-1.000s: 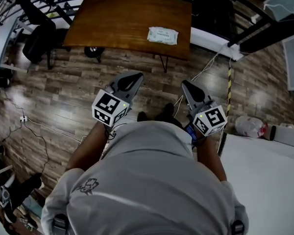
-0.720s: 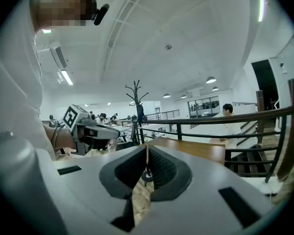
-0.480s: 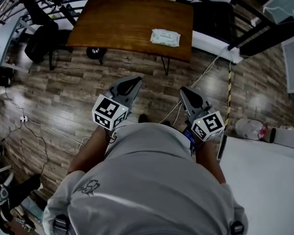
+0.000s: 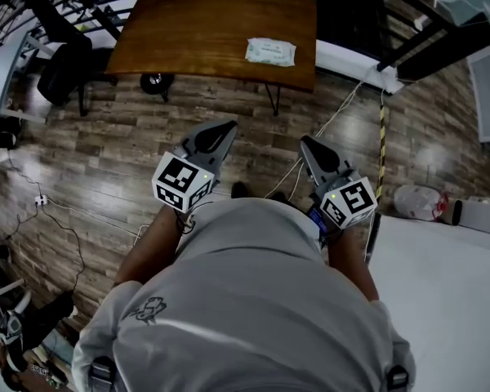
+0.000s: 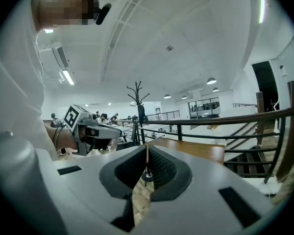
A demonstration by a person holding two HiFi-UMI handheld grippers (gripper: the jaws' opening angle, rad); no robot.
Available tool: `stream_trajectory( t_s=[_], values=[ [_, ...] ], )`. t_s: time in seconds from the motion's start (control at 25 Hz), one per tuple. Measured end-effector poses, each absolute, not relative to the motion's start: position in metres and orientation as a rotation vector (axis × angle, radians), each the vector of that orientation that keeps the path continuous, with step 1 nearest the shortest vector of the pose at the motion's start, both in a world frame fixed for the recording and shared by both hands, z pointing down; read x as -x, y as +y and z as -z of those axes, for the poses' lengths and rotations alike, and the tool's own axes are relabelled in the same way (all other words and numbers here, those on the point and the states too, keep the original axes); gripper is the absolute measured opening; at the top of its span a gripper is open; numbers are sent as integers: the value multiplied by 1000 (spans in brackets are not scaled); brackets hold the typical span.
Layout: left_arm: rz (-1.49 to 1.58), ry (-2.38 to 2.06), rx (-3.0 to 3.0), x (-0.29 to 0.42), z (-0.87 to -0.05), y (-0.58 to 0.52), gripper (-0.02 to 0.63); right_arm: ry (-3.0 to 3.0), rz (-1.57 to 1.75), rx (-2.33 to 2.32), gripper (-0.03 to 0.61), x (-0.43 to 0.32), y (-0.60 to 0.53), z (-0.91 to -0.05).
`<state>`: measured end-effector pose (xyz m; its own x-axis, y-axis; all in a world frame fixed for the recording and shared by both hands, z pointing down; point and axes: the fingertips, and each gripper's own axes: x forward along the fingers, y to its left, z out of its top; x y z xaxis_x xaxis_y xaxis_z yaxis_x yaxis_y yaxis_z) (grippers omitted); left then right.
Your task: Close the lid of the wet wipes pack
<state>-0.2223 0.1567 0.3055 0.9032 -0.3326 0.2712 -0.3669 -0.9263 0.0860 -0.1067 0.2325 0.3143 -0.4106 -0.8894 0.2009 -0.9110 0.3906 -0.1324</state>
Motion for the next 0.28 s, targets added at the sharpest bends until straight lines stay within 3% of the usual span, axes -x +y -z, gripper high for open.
stream_trajectory(
  t_s=[0.28],
  values=[
    [-372, -531, -2938, 224, -305, 158, 9, -2529, -323, -1648, 38, 108, 234, -315]
  ],
)
